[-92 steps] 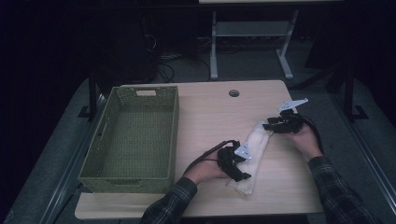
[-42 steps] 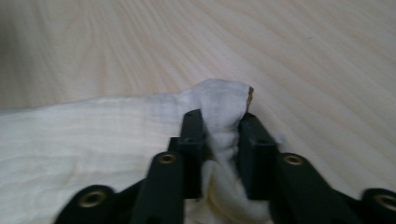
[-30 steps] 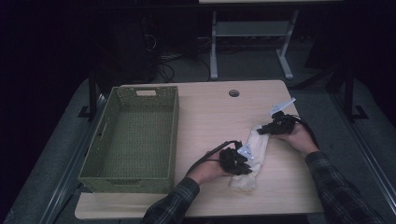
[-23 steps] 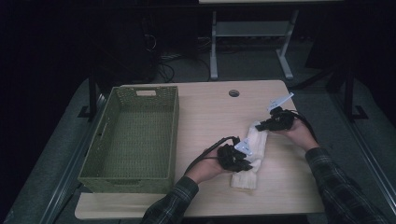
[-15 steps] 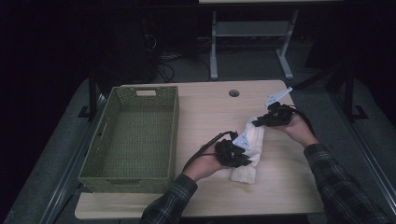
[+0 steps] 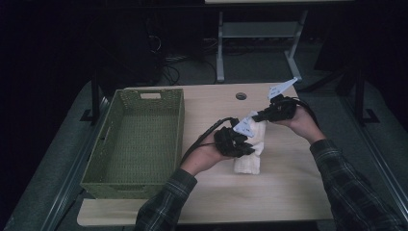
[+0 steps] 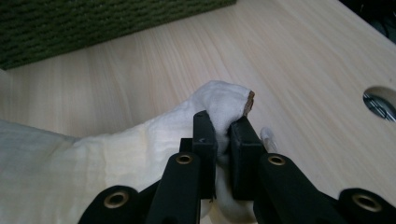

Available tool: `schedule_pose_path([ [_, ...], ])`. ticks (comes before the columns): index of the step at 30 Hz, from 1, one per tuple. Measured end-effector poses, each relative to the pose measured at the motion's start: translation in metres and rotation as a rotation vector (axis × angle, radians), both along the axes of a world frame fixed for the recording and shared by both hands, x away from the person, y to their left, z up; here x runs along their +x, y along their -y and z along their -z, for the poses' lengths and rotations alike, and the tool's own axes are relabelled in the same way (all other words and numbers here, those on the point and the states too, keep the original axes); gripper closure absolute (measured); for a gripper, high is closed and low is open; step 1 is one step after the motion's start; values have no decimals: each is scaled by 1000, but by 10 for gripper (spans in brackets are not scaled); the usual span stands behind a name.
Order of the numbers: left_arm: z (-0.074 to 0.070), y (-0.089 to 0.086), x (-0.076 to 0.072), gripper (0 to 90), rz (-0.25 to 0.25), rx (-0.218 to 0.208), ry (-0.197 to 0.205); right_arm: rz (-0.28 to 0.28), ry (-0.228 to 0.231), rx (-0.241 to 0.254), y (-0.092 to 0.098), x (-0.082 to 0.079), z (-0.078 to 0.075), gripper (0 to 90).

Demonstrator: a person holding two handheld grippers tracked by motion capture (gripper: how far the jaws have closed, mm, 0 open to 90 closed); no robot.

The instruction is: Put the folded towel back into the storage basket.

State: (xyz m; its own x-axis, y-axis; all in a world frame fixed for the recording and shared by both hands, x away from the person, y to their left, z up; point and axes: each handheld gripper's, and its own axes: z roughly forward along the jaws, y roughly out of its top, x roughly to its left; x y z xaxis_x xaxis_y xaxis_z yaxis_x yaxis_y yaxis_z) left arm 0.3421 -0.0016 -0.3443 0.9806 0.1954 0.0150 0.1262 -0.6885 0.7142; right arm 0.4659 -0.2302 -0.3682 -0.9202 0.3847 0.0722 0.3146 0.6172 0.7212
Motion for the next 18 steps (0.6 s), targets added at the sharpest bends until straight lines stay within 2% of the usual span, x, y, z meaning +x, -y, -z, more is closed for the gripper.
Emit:
schedule_pose_path([
  [1, -2, -4, 1, 830, -1, -19, -9, -6, 2, 6, -2, 1, -2, 829],
  [6, -14, -14, 2, 829, -2, -51, -8, -26, 9, 22, -13, 6, -13, 829],
  [8, -21, -18, 1, 829, 3, -41, 5, -32, 8, 32, -16, 7, -17, 829],
  [11, -30, -28, 3, 829, -14, -46, 20, -42, 16, 38, -22, 9, -24, 829],
  [18, -44, -56, 9, 829, -50, -73, 25, -61, 40, 48, -41, 15, -41, 829],
])
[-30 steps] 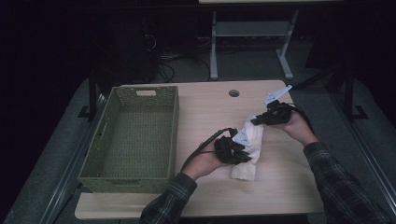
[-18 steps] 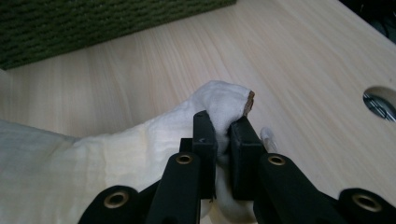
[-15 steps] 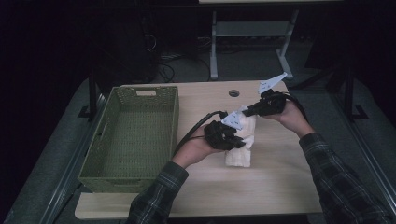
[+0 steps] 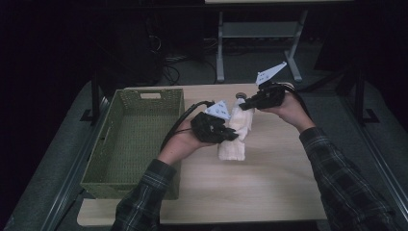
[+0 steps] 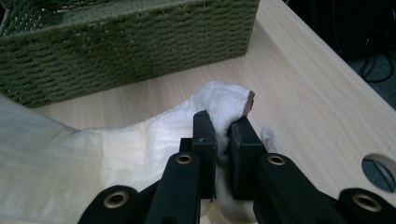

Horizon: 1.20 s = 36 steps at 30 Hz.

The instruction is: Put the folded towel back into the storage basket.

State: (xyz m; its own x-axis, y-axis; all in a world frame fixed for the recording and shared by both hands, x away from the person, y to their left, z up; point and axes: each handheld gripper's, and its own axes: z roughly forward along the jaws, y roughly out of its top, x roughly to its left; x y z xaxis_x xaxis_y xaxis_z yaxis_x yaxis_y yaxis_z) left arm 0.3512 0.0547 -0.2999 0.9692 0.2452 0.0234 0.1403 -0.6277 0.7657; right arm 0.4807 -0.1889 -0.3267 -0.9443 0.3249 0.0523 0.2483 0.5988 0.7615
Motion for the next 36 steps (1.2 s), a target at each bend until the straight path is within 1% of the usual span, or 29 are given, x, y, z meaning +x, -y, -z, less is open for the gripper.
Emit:
schedule_pose_path([
  [4, -8, -15, -1, 829, -11, 11, 13, -14, 4, -6, -15, 5, -6, 829],
  [5, -9, -18, -1, 829, -9, 16, 15, -19, 14, -5, -19, 6, -7, 829],
  [8, -13, -31, -2, 829, -8, 5, 12, -34, 11, -8, -32, 9, -12, 829],
  [13, -15, -52, -1, 829, -31, -6, 7, -58, 17, 1, -51, 15, -18, 829],
  [16, -19, -67, -3, 829, -46, -11, 14, -70, 19, 7, -63, 18, -22, 829],
  [17, -20, -71, -4, 829, -53, -11, 18, -72, 13, 9, -68, 19, -24, 829],
  [18, -21, -76, -4, 829, -57, -8, 21, -80, 23, 11, -72, 20, -25, 829],
  [19, -22, -80, -5, 829, -62, -13, 23, -84, 26, 10, -76, 21, -26, 829],
  [22, -25, -93, -7, 829, -84, -13, 29, -90, 25, 15, -90, 24, -29, 829],
  [25, -26, -103, -8, 829, -98, -19, 34, -99, 31, 10, -104, 26, -34, 829],
  [28, -27, -113, -9, 829, -107, -13, 37, -114, 54, -1, -119, 27, -40, 829],
  [29, -26, -116, -10, 829, -112, -12, 37, -112, 50, 2, -123, 27, -41, 829],
  [32, -28, -124, -12, 829, -123, -11, 41, -122, 56, -9, -137, 28, -45, 829],
  [33, -28, -127, -13, 829, -127, -11, 41, -130, 67, -10, -141, 29, -45, 829],
  [35, -29, -134, -15, 829, -133, -12, 48, -136, 71, -10, -150, 29, -47, 829],
  [36, -30, -137, -16, 829, -138, -10, 50, -142, 82, -12, -153, 31, -48, 829],
])
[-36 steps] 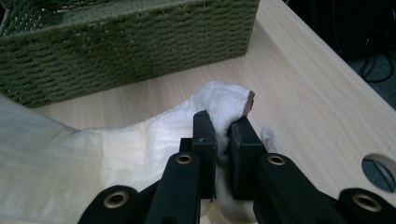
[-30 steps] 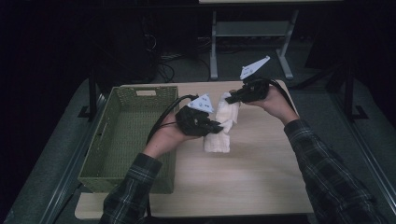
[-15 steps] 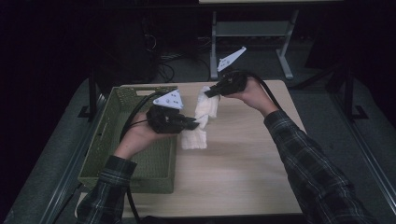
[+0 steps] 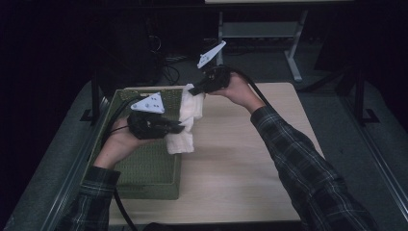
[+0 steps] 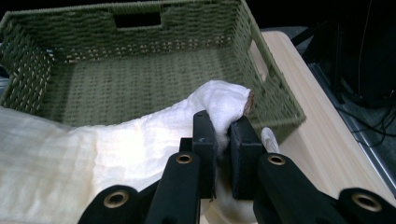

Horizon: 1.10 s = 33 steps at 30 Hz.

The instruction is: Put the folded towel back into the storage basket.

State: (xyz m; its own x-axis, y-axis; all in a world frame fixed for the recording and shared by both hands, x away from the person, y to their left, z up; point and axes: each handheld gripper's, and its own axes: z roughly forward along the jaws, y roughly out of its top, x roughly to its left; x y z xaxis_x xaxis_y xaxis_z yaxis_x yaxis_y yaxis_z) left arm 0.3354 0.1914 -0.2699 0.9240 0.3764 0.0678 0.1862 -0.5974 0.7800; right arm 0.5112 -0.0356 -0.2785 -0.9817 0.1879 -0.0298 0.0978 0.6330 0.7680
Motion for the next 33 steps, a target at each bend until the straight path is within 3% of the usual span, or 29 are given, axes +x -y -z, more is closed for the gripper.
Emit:
schedule_pose_path([
  [9, 2, -30, -7, 829, -49, 4, -4, -57, 13, -4, -47, -3, -6, 829],
  [14, 7, -43, -10, 828, -68, 14, -14, -75, 17, -27, -68, -6, -1, 829],
  [26, 29, -53, -12, 822, -77, 31, -54, -82, -19, -34, -85, -6, 20, 828],
  [33, 34, -56, -14, 809, -71, 39, -71, -87, -29, -38, -91, -7, 28, 828],
])
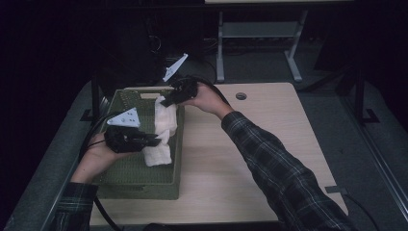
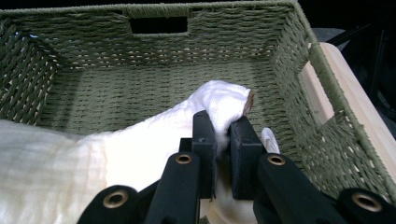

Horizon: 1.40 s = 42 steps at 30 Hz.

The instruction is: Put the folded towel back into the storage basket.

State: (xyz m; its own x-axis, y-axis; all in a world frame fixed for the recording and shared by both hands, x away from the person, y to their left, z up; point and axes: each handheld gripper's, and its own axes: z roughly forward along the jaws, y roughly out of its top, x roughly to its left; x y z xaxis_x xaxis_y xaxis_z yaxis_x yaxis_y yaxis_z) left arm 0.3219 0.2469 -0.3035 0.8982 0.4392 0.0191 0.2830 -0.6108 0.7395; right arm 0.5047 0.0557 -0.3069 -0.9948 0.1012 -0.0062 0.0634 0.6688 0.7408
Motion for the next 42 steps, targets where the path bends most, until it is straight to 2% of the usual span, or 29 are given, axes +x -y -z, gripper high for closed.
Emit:
schedule_pose_path([
  [4, 3, -1, 0, 780, 6, 1, -8, -15, 0, 0, -5, -1, 3, 828],
  [9, 3, -2, 0, 628, -13, -10, 3, -17, -6, -8, -9, -3, 6, 828],
  [13, 3, -1, 1, 573, -20, -17, 4, -21, 4, -10, -10, -2, 8, 827],
  [22, 2, 1, 3, 543, -24, -29, 4, 3, 8, -9, -7, 4, 10, 818],
  [25, 2, 2, 4, 532, -24, -29, 1, 17, 23, -14, -7, 7, 11, 808],
  [29, 2, 4, 4, 525, -19, -30, 1, 68, 44, -16, -5, 15, 13, 712],
  [30, 2, 5, 4, 525, -18, -32, 1, 81, 37, -9, -4, 18, 12, 695],
  [35, 2, 5, 7, 507, -26, -46, -1, 105, 36, 10, 5, 22, 6, 651],
  [38, 2, 9, 9, 473, -33, -51, -1, 117, 49, 33, 15, 23, 0, 608],
  [42, 1, 17, 13, 421, -43, -72, 1, 142, 28, 53, 31, 21, -8, 566],
])
